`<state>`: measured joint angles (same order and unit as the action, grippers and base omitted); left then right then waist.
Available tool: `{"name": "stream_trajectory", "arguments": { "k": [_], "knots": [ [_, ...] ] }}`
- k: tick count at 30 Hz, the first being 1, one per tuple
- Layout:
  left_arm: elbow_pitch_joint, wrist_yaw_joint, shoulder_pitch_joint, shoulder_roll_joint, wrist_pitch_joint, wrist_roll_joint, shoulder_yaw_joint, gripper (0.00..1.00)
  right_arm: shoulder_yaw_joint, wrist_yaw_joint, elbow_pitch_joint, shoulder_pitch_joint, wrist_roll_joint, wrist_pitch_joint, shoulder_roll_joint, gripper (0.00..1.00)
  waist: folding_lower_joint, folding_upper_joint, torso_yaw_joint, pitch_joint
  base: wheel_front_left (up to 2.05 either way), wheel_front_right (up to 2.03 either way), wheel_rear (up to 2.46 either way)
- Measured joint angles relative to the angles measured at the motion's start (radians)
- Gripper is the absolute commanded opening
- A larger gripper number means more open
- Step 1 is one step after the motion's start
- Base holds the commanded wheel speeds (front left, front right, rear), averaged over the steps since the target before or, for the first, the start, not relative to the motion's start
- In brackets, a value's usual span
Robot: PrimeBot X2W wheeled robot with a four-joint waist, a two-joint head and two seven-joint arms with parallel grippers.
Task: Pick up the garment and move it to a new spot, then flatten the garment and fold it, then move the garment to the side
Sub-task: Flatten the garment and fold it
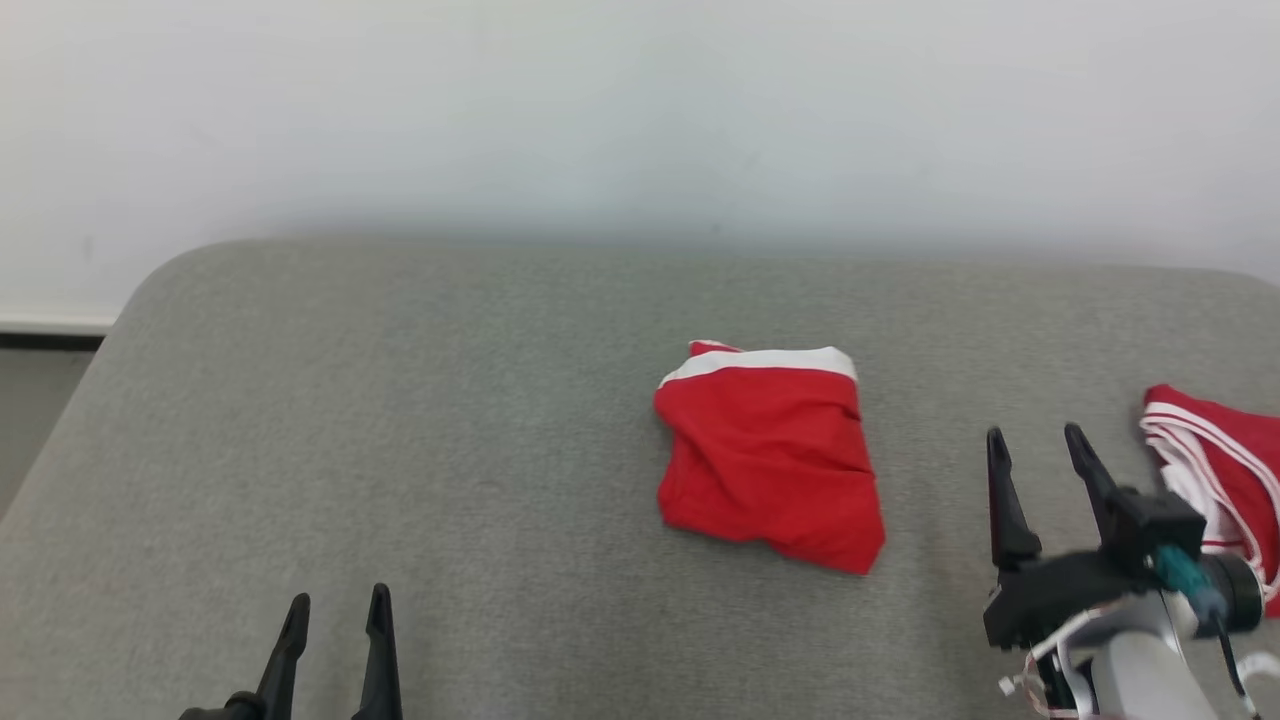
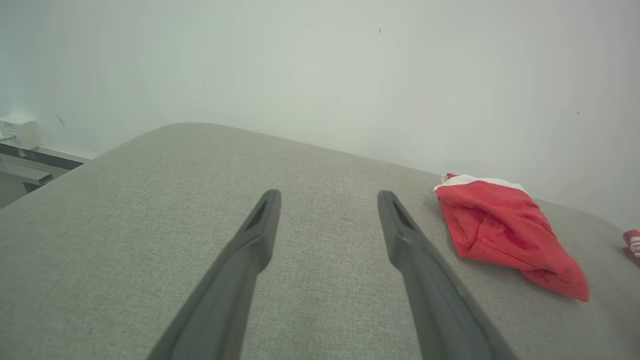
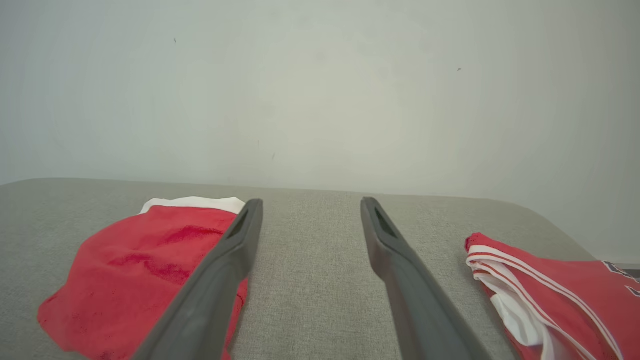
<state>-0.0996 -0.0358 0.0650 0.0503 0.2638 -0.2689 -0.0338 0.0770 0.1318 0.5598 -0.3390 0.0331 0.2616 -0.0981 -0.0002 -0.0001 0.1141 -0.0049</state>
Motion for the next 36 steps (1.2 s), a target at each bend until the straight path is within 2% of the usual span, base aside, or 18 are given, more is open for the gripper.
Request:
{"name": "stream_trajectory", "arguments": {
  "k": [6,18,36],
  "knots": [
    [-0.006,-0.011,0.014,0.000,0.000,0.034,0.026,1.00,-0.028,0.000,-0.135,0.139,0.016,0.000,0.005,1.00,0.0000,0.0000,-0.060,-0.032,0.00,0.00,0.00],
    [-0.016,-0.026,0.050,0.000,0.000,0.080,0.062,1.00,-0.089,0.000,-0.217,0.242,0.065,0.000,0.002,1.00,0.0000,0.0000,-0.134,-0.065,0.00,0.00,0.00],
    [-0.014,-0.021,0.061,0.000,0.000,0.095,0.043,1.00,-0.077,0.000,-0.230,0.252,0.078,0.000,0.005,1.00,0.0002,0.0001,-0.132,-0.061,0.00,0.00,0.00]
  ]
}}
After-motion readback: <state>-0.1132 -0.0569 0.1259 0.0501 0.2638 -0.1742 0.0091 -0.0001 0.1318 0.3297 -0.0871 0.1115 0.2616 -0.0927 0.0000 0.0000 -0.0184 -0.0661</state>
